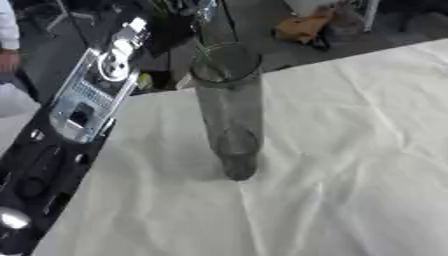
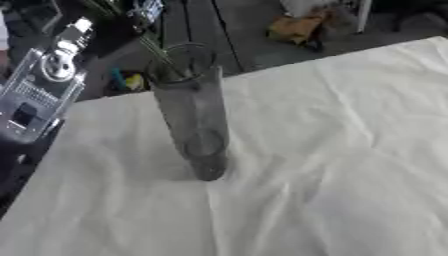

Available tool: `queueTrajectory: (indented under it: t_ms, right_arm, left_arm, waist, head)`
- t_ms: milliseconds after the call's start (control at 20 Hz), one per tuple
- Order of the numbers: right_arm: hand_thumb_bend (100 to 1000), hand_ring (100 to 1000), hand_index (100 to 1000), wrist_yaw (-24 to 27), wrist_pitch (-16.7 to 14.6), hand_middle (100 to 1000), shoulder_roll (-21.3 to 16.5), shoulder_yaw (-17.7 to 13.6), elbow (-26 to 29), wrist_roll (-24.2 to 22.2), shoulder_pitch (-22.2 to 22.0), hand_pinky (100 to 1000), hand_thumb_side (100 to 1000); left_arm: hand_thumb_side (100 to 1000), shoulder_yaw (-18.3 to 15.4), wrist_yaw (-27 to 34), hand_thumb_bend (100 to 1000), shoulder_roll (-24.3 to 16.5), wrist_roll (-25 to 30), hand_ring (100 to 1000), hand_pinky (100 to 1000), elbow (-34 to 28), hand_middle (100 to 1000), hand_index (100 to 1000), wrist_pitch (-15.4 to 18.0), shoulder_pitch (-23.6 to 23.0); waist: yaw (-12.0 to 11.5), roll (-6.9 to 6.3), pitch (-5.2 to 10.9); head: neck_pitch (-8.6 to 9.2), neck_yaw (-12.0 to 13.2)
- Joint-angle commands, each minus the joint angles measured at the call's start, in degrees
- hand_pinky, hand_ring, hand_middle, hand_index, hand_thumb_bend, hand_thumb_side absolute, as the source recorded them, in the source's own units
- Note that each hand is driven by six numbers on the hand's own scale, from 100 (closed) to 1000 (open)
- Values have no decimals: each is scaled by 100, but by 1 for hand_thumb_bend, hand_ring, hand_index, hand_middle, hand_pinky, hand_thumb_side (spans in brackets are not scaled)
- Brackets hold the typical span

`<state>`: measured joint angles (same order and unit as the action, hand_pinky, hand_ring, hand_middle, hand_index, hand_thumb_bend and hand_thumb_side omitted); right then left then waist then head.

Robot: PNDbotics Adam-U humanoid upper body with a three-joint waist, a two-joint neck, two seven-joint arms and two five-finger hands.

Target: Arrange flowers into the vase.

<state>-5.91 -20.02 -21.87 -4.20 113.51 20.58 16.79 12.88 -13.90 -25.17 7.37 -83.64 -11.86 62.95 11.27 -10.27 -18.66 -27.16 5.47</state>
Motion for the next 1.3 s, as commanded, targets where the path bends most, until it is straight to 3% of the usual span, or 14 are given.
queueTrajectory:
  t_ms: [50, 600, 1300]
  right_arm:
    - [100, 663, 808, 27, 22, 550, -51, -18, 108, 5, 35, 514, 774]
    - [100, 663, 806, 26, 69, 548, -69, 4, 108, -29, 28, 513, 769]
    - [100, 664, 806, 42, 105, 547, -93, 24, 108, -75, 16, 513, 760]
  left_arm:
    - [766, -31, -75, 100, -190, 205, 570, 463, 0, 655, 670, 12, 148]
    - [812, -4, -534, 100, -230, 1073, 675, 574, 199, 747, 810, 234, 248]
    - [964, -25, -620, 100, -306, 1904, 776, 721, 240, 844, 982, 468, 326]
  waist:
    - [1, -51, 152]
    - [36, -148, 171]
    - [34, -221, 213]
  head:
    - [32, 15]
    - [11, 51]
    - [-21, 77]
